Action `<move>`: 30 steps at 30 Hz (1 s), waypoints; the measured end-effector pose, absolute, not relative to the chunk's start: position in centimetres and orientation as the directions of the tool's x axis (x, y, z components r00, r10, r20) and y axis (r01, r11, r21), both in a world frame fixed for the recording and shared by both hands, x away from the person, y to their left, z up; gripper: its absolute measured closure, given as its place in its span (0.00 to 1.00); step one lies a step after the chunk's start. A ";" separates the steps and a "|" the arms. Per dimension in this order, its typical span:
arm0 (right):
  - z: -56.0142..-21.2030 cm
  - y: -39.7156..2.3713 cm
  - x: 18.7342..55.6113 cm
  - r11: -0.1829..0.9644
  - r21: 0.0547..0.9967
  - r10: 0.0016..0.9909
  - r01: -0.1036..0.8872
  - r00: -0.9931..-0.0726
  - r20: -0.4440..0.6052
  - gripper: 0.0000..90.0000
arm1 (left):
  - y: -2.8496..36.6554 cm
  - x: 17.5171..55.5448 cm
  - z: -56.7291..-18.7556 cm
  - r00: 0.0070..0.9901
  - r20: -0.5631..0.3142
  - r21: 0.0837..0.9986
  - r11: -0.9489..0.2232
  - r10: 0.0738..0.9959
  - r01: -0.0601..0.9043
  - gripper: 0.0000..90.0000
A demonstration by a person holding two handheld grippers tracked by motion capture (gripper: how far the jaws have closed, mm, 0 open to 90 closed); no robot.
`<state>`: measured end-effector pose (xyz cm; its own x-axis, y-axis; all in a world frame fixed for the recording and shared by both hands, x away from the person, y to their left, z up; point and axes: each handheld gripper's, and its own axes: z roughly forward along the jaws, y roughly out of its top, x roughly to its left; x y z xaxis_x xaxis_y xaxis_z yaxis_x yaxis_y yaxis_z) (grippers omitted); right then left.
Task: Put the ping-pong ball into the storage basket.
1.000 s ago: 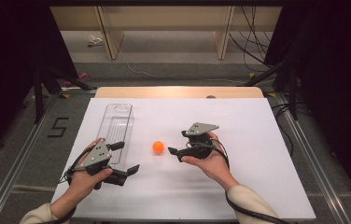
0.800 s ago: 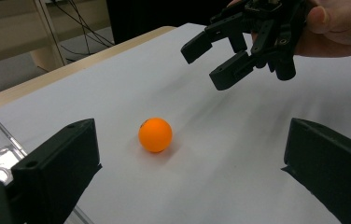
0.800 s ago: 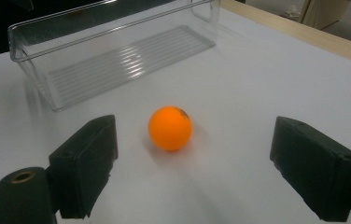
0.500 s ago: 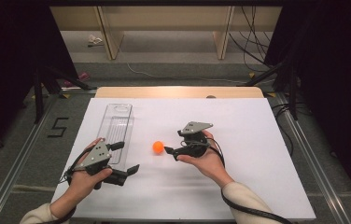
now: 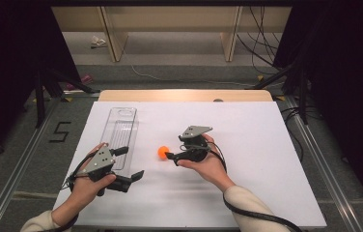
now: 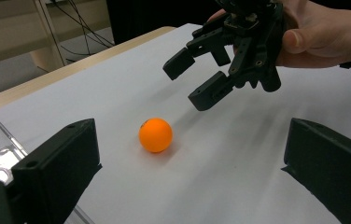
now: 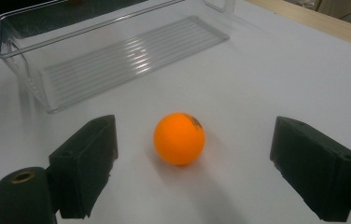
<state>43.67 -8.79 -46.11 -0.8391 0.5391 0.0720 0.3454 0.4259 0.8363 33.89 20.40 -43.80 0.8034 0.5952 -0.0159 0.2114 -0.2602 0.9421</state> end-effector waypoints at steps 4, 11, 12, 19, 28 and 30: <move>-46.4 -8.2 43.8 0.434 0.832 0.534 0.346 -0.842 0.071 0.18 | 20.4 33.9 -43.8 0.804 -0.017 0.942 -0.259 0.595 0.212 0.03; -47.0 -6.9 44.3 0.448 0.822 0.527 0.352 -0.847 0.076 0.18 | 20.4 33.8 -43.8 0.805 -0.018 0.943 -0.259 0.593 0.211 0.03; -47.1 -6.8 44.4 0.451 0.820 0.525 0.352 -0.848 0.075 0.18 | 20.4 33.8 -43.8 0.805 -0.019 0.943 -0.257 0.593 0.212 0.03; -48.0 -5.9 44.8 0.471 0.803 0.522 0.365 -0.849 0.080 0.18 | 20.5 33.8 -43.8 0.805 -0.019 0.944 -0.255 0.593 0.210 0.03; -48.8 -5.4 45.3 0.487 0.787 0.524 0.380 -0.848 0.085 0.18 | 20.5 33.8 -43.7 0.806 -0.020 0.944 -0.254 0.592 0.211 0.03; -48.9 -5.2 45.3 0.491 0.784 0.522 0.380 -0.848 0.085 0.18 | 20.5 33.8 -43.7 0.805 -0.018 0.944 -0.255 0.593 0.209 0.03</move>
<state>45.33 -5.24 -48.92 -0.8484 0.5225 0.0846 0.3803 0.4905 0.7841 33.84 20.48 -43.74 0.8051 0.5929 -0.0183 0.2089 -0.2545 0.9442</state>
